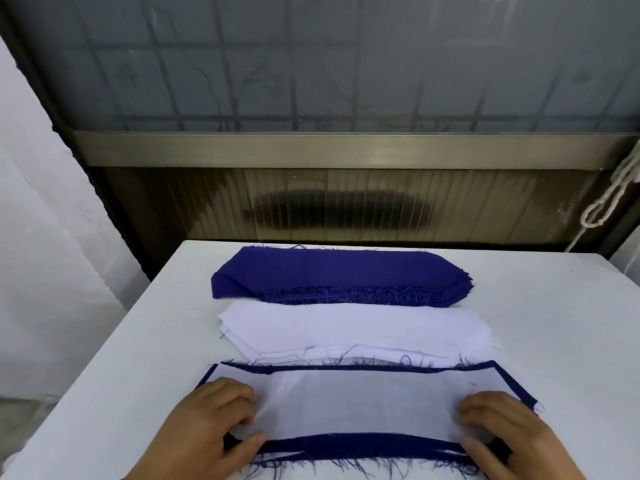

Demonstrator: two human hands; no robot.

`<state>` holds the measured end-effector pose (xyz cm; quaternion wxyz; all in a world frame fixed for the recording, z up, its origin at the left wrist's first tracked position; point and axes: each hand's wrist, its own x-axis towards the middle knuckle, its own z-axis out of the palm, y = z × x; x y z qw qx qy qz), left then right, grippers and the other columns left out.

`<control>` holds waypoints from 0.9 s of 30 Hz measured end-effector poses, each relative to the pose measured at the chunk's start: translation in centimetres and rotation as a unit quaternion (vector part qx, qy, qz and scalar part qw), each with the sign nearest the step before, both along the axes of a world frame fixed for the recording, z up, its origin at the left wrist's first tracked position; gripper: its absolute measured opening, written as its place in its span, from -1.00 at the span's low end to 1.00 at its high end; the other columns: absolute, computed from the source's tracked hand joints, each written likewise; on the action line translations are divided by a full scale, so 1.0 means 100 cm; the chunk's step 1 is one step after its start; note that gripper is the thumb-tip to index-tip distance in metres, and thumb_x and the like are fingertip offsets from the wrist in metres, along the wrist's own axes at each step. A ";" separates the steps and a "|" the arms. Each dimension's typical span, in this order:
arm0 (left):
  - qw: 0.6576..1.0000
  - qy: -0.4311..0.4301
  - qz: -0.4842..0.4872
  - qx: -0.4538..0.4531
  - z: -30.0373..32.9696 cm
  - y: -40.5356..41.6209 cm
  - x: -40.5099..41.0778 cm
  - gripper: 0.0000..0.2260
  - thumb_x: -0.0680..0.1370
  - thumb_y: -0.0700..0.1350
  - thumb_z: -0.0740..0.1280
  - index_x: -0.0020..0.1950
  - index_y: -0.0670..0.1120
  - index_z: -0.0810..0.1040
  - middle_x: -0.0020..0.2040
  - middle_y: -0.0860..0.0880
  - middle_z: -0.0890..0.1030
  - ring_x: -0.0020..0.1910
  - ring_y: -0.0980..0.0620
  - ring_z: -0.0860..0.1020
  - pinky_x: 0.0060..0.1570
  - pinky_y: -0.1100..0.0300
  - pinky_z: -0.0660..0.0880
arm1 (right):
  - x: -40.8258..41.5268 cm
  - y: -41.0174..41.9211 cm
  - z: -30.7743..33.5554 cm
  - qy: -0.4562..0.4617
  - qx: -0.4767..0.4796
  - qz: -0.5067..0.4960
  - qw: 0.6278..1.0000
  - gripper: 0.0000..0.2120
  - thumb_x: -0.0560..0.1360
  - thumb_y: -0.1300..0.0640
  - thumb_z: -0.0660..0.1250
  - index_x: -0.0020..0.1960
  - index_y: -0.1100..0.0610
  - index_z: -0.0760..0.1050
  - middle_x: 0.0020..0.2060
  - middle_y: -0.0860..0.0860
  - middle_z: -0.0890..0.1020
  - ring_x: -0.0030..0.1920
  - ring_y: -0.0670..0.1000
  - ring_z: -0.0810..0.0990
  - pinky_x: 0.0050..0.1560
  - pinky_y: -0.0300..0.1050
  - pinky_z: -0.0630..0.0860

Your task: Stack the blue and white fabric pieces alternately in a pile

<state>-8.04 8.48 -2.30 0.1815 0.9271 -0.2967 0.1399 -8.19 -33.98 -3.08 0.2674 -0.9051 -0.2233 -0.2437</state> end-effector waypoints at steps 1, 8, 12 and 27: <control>1.000 -0.001 0.004 -0.001 0.003 -0.004 0.000 -0.77 0.36 0.12 0.47 -0.33 0.03 0.50 -0.15 0.19 0.55 -0.20 0.20 0.51 -0.19 0.31 0.44 | 0.001 0.002 0.002 0.004 -0.006 0.000 1.000 -0.55 0.54 -0.27 0.16 -0.19 0.01 0.66 -0.10 -0.19 0.62 -0.04 -0.23 0.55 0.00 -0.31 0.45; 0.999 0.037 0.009 0.002 0.007 -0.052 0.015 -0.93 0.52 0.04 0.35 -0.03 0.09 0.56 -0.07 0.23 0.48 -0.13 0.24 0.46 -0.19 0.29 0.49 | 0.012 0.042 0.012 0.065 -0.085 0.010 0.994 -0.88 0.37 0.16 0.51 -0.16 0.00 0.61 -0.20 -0.17 0.57 -0.22 -0.12 0.54 -0.23 -0.27 0.50; 0.997 0.038 0.062 0.034 0.004 -0.039 0.017 -0.95 0.46 -0.06 0.40 -0.10 0.07 0.58 -0.14 0.19 0.50 -0.22 0.16 0.50 -0.33 0.23 0.51 | 0.017 0.028 0.013 0.108 -0.085 -0.068 0.988 -0.72 0.21 0.26 0.61 -0.29 0.01 0.56 -0.33 -0.17 0.51 -0.35 -0.16 0.46 -0.38 -0.31 0.39; 0.992 0.001 0.124 0.010 0.007 -0.073 0.089 -0.71 0.50 -0.04 0.41 0.21 -0.05 0.60 0.20 0.09 0.57 0.17 0.05 0.53 0.17 0.21 0.42 | 0.091 0.038 0.021 0.184 -0.079 -0.046 0.979 -0.66 0.49 0.06 0.38 0.25 0.01 0.49 0.20 -0.19 0.48 0.22 -0.12 0.45 0.23 -0.31 0.30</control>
